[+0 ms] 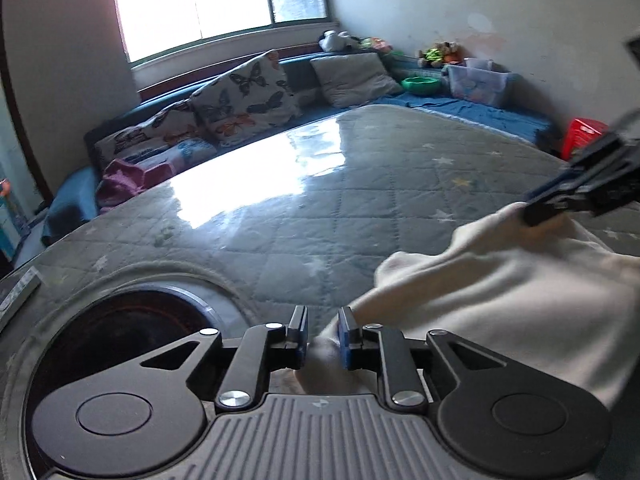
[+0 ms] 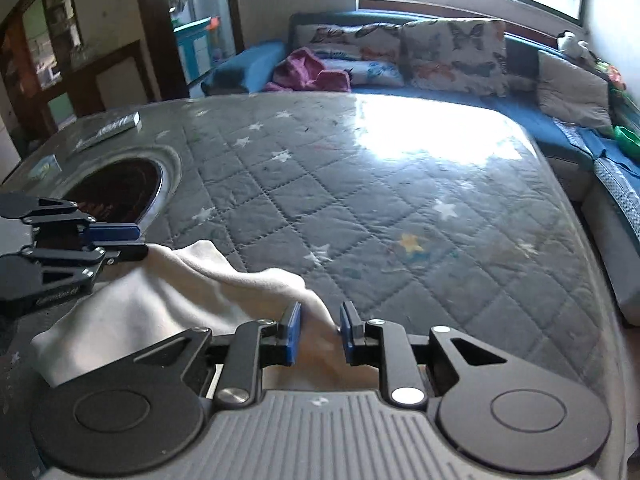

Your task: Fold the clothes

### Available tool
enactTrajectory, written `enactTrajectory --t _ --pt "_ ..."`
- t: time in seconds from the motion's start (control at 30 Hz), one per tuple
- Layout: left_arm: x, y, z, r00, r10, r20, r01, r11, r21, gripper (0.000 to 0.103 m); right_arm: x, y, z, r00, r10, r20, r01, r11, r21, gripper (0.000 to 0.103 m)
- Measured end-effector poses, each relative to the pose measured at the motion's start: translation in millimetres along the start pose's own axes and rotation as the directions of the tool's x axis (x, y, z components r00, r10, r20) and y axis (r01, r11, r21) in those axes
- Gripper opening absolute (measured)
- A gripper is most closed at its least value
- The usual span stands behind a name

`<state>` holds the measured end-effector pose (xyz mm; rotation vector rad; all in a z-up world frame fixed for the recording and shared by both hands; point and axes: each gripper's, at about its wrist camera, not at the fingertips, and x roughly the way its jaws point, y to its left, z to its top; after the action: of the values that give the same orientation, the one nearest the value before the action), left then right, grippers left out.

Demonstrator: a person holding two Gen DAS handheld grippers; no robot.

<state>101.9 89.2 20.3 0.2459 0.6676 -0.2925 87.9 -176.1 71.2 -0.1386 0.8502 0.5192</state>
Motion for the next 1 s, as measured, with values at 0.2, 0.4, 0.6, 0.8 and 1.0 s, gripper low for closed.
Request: enactTrajectory --t 0.2,0.4,0.6,0.8,1.0 --pt "-18.8 -3.6 7.5 0.999 -0.003 0.033 0.004 1.0 -0.029 0.019 -2.8 -10.5 -15.0 1.0 -0.002 0.011 0.001 0.997 0.077 0.018" --pt "-25.2 -28.4 15.5 0.993 -0.118 0.032 0.119 0.992 -0.046 0.019 0.4 -15.3 -21.4 1.0 -0.015 0.012 0.013 0.994 0.111 0.015" --pt "-6.1 -39.9 15.8 0.99 -0.142 -0.007 0.141 0.988 -0.06 0.019 2.8 -25.6 -21.0 0.999 -0.029 0.016 0.026 0.99 0.14 0.01" --pt "-3.1 -45.4 20.7 0.987 -0.162 0.004 0.162 0.985 -0.061 0.019 1.3 -25.9 -15.4 0.999 -0.018 0.038 0.013 0.991 0.131 0.011" --pt "14.5 -47.0 26.6 0.987 -0.162 -0.014 0.161 0.984 -0.077 0.019 23.0 -10.8 3.9 0.999 0.019 0.036 -0.023 0.995 0.093 0.011"
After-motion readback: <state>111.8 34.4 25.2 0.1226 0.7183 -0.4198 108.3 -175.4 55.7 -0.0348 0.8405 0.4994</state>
